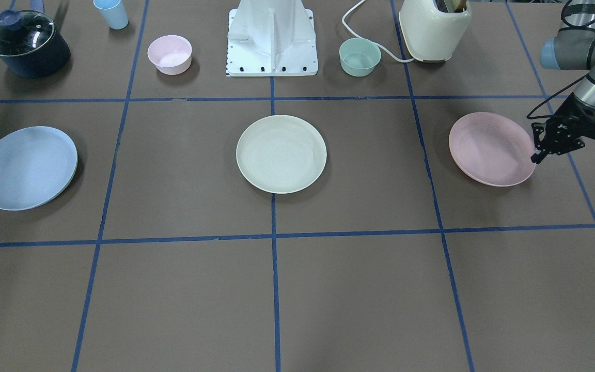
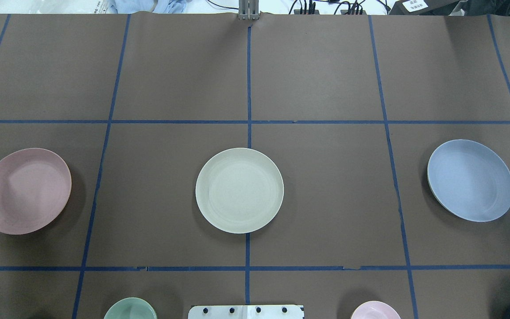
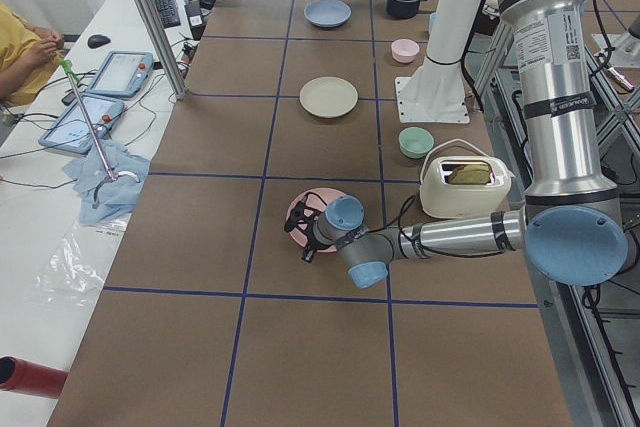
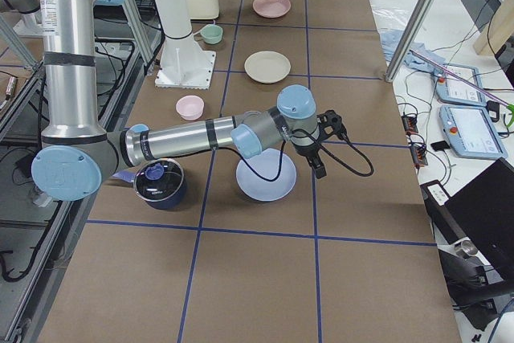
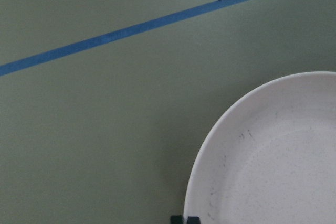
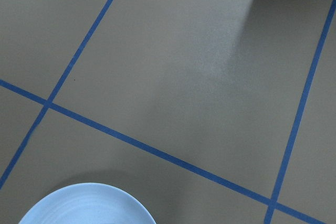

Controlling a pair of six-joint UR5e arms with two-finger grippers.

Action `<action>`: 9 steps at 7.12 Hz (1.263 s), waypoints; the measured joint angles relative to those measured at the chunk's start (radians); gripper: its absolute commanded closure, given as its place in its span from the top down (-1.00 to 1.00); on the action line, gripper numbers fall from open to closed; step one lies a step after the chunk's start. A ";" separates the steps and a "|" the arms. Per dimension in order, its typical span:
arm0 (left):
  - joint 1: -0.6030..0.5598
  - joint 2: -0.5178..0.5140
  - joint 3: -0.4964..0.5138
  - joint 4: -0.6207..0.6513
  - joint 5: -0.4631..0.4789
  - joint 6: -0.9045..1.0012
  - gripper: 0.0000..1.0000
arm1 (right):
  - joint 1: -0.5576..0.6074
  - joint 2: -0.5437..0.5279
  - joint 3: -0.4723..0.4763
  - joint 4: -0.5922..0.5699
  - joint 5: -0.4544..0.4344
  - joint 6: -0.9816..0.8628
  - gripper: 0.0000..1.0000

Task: Stack three plates with pink and blue
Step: 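Slide the pink plate with the left gripper onto the cream plate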

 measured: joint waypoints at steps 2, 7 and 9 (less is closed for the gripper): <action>-0.005 -0.046 -0.124 0.153 -0.090 -0.003 -1.00 | 0.000 -0.001 0.000 0.000 0.001 0.000 1.00; 0.207 -0.457 -0.380 0.747 -0.010 -0.362 -1.00 | 0.000 -0.003 0.001 0.002 0.005 0.002 1.00; 0.345 -0.552 -0.374 0.797 0.083 -0.495 -1.00 | 0.000 -0.003 0.001 0.002 0.006 0.002 1.00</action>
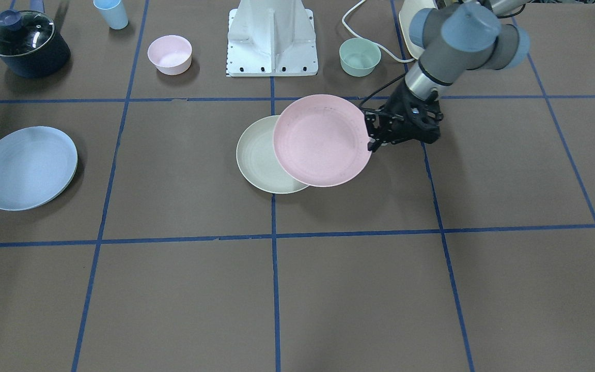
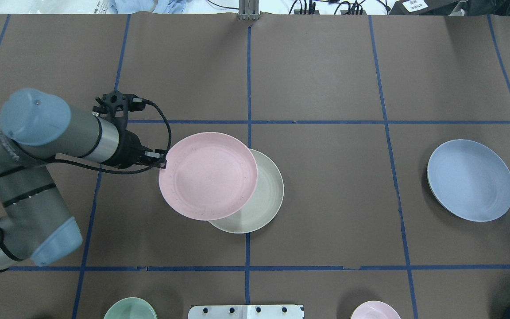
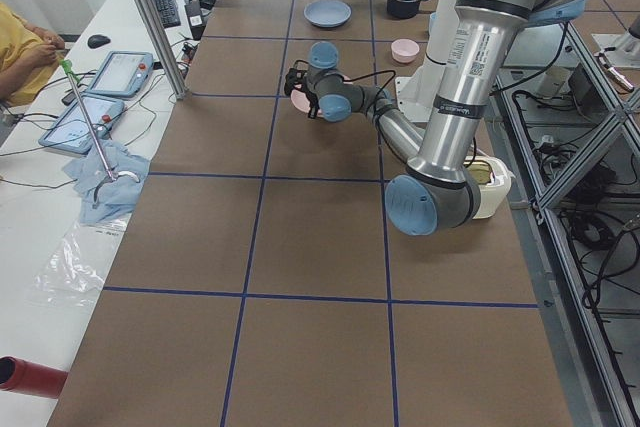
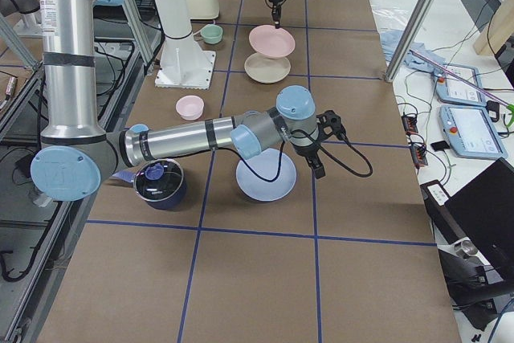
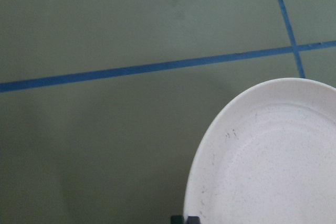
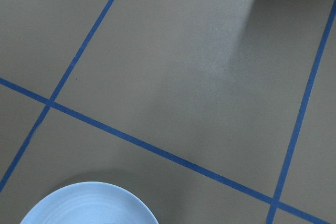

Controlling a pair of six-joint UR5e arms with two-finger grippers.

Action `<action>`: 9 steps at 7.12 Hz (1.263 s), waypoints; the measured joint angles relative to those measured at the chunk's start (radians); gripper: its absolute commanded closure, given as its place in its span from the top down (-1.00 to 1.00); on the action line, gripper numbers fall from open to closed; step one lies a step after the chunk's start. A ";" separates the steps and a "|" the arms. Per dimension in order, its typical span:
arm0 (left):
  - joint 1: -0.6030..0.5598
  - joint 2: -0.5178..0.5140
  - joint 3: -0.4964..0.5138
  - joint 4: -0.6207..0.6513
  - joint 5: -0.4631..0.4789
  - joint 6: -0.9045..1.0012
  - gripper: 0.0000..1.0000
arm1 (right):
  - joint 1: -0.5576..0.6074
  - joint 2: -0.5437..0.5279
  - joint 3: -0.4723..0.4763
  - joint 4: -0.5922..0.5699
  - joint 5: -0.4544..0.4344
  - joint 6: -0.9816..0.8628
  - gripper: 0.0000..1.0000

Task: Stack three plates with pink and blue
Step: 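Slide the pink plate with the left gripper onto the cream plate, then release the pink plate and withdraw the left gripper while the right reaches the blue plate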

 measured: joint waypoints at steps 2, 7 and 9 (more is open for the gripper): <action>0.065 -0.054 0.036 0.009 0.043 -0.060 -1.00 | 0.000 0.000 0.000 0.000 0.000 0.000 1.00; 0.053 -0.090 0.090 0.009 0.055 -0.063 1.00 | -0.003 -0.010 -0.001 0.001 0.002 0.004 1.00; -0.011 -0.009 0.016 0.020 0.038 0.080 1.00 | -0.059 -0.075 -0.001 0.100 -0.024 0.124 1.00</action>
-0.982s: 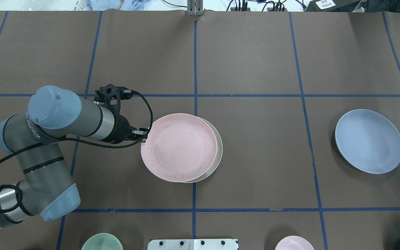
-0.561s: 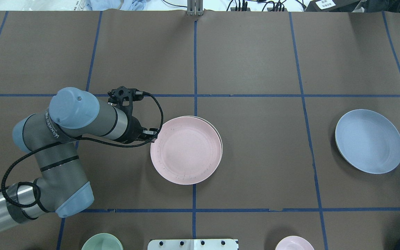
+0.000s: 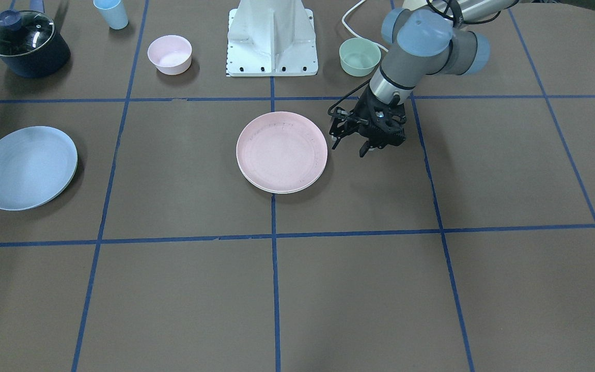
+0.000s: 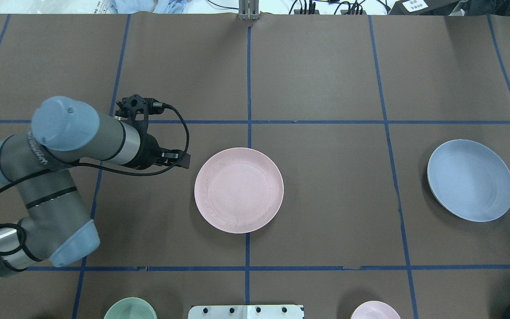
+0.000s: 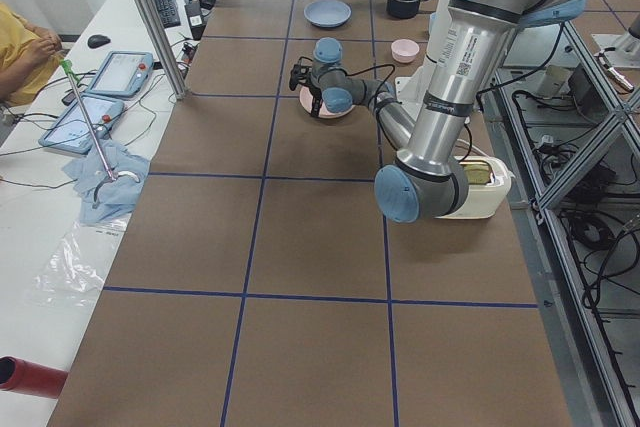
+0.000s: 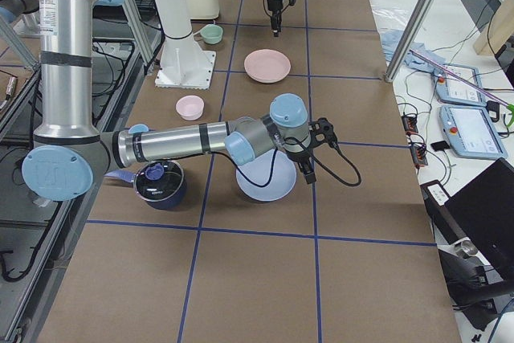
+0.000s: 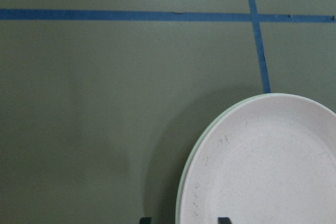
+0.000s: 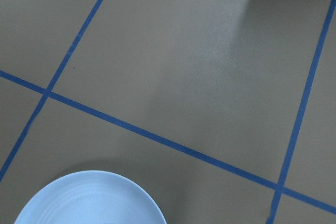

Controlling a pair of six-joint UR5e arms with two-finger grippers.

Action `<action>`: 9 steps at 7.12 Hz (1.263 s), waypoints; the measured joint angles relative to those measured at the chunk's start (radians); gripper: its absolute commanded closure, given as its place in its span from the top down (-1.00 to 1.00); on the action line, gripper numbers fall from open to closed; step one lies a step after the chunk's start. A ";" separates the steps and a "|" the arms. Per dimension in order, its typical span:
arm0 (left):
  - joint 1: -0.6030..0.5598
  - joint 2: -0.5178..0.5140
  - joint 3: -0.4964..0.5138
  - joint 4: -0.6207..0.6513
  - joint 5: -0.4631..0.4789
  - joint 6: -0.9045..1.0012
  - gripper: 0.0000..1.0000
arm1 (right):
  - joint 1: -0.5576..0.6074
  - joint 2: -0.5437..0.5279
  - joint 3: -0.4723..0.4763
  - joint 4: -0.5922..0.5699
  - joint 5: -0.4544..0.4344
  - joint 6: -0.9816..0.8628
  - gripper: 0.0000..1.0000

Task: Stack three plates with pink and blue
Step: 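Release the pink plate and withdraw the left gripper while the right reaches the blue plate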

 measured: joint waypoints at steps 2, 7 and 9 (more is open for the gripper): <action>-0.086 0.124 -0.083 0.013 -0.038 0.170 1.00 | -0.159 -0.124 -0.018 0.297 -0.136 0.300 0.99; -0.133 0.180 -0.132 0.016 -0.051 0.234 1.00 | -0.333 -0.210 -0.224 0.680 -0.249 0.491 -0.51; -0.133 0.180 -0.133 0.016 -0.050 0.233 1.00 | -0.368 -0.201 -0.243 0.686 -0.266 0.517 -0.44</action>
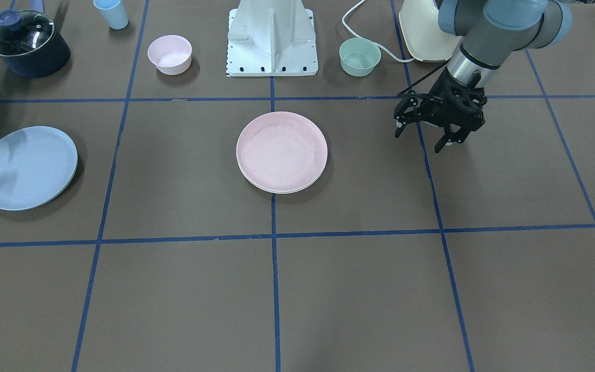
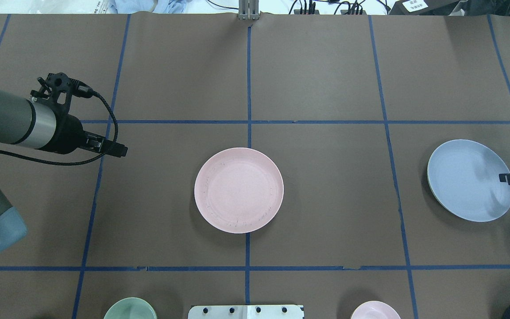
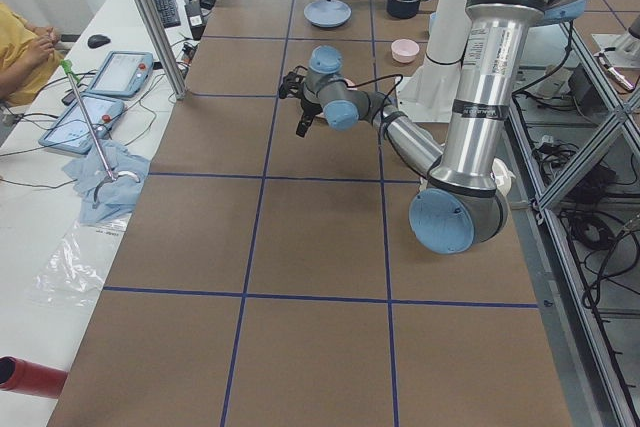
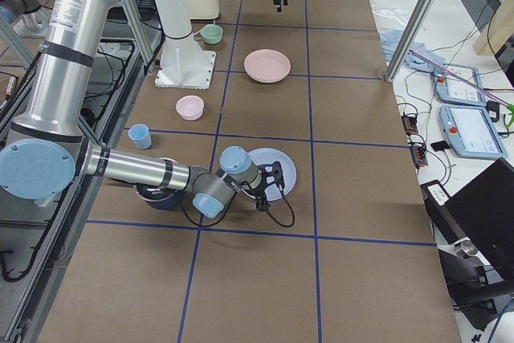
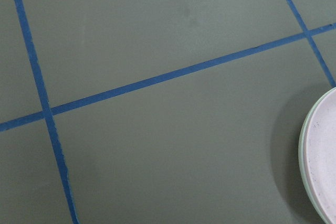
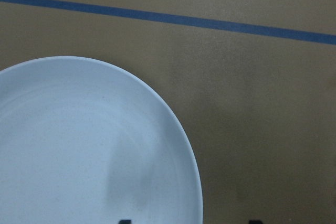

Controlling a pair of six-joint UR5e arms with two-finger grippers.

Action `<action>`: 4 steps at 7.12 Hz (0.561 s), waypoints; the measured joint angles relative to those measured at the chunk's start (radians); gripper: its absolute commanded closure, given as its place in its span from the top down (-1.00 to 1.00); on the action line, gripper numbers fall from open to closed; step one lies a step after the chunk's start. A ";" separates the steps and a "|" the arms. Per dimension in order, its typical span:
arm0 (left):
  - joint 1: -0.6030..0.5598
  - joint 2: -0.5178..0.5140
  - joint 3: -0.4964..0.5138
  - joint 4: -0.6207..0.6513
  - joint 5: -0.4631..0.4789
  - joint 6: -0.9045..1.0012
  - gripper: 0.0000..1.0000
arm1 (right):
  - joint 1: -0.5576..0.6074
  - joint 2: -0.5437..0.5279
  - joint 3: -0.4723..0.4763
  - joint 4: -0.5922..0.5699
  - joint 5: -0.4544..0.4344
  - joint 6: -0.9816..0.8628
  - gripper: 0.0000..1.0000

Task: Stack three plates with pink and blue
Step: 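Release the pink plate and withdraw the left gripper while the right reaches the blue plate, then grasp the light blue plate rim with the right gripper, slide it onto the pink plate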

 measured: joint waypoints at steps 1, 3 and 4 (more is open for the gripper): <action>0.000 0.000 0.000 0.000 0.001 0.000 1.00 | -0.015 0.003 -0.007 0.001 -0.012 0.003 -0.43; 0.001 -0.001 0.000 0.000 0.001 -0.003 1.00 | -0.029 0.004 -0.019 0.001 -0.029 0.002 -0.99; 0.001 -0.001 0.000 0.000 0.001 -0.006 1.00 | -0.031 0.007 -0.024 0.001 -0.032 0.002 -1.00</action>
